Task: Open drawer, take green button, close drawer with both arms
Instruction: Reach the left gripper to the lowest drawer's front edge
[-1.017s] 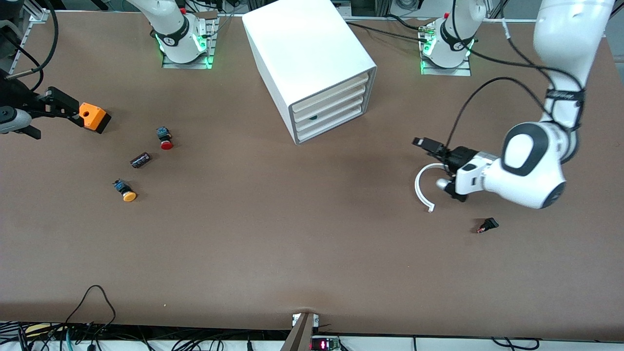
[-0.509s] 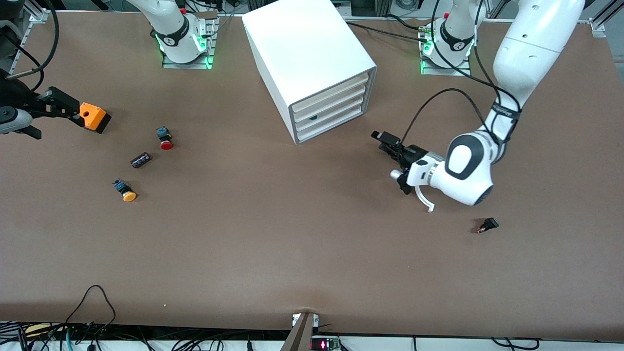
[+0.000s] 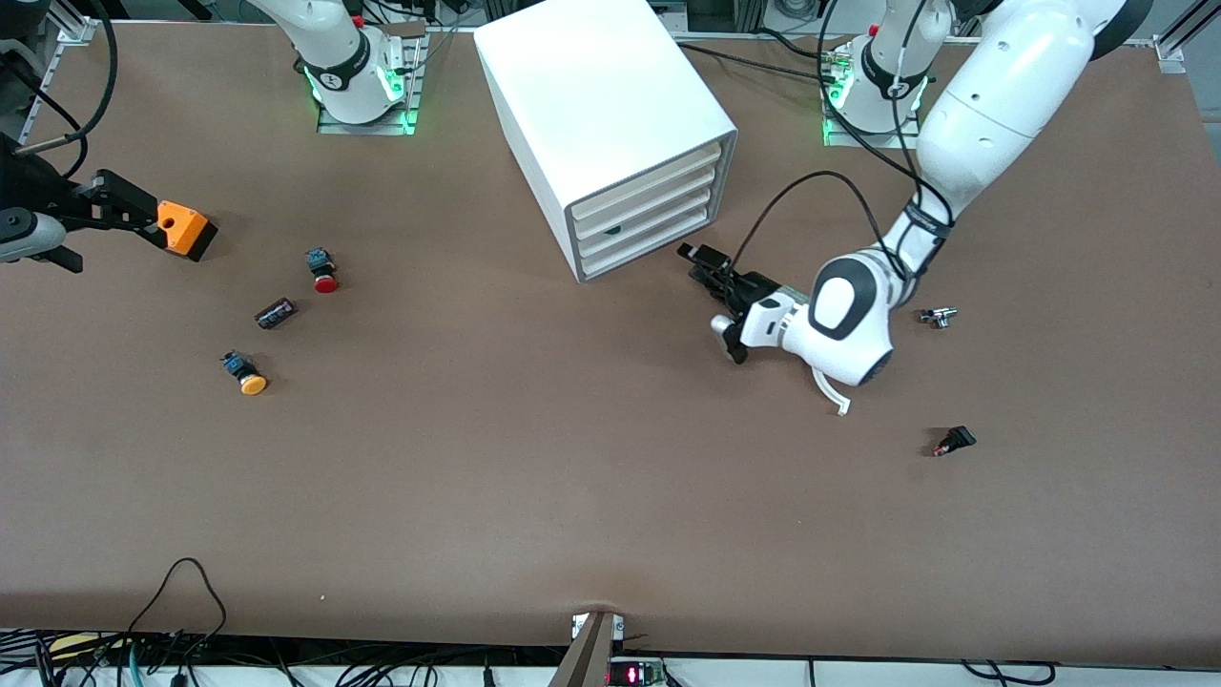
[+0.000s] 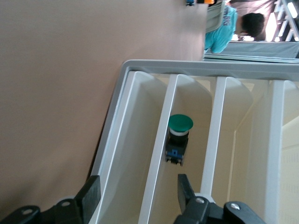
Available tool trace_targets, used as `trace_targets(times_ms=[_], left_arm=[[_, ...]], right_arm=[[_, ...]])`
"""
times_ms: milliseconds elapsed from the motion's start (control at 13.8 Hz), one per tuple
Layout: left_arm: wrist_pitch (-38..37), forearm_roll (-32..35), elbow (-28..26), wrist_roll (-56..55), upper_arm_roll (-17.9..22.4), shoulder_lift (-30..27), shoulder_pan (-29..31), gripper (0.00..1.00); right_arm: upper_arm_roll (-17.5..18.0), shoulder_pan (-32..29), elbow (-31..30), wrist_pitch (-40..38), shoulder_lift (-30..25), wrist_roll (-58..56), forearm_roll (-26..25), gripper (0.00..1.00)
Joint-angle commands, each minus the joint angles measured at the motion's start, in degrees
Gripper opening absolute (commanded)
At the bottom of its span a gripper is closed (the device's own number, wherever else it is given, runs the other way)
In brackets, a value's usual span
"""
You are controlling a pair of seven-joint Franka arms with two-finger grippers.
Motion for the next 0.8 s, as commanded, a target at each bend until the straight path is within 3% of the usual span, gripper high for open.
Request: trace_targets(times_ms=[0,145,509,726], left_arm=[[2.62,-6.24,-3.41,5.78,-0.11,-0.38,-2.49,0.64],[2.45,-10.29,-4.47,6.5,-0.11,0.75,-4.07,0.6],[2.01,-12.86,-4.47,10.28,-0.38,4.54,-5.48,0.49],[-0.09,-13.38,-4.47,10.11,-0.38,4.45,-5.14,0.32]], right_arm=[[0.22,0.12,1.51,-1.27,0.52,0.59,-0.82,1.0],[0.22,0.12,1.51,-1.27,0.52,0.59,-0.82,1.0],[0.31,0.12,1.51,-1.27,0.52,0.59,-0.82,1.0],[0.31,0.12,1.51,-1.27,0.52,0.5,-0.82,1.0]])
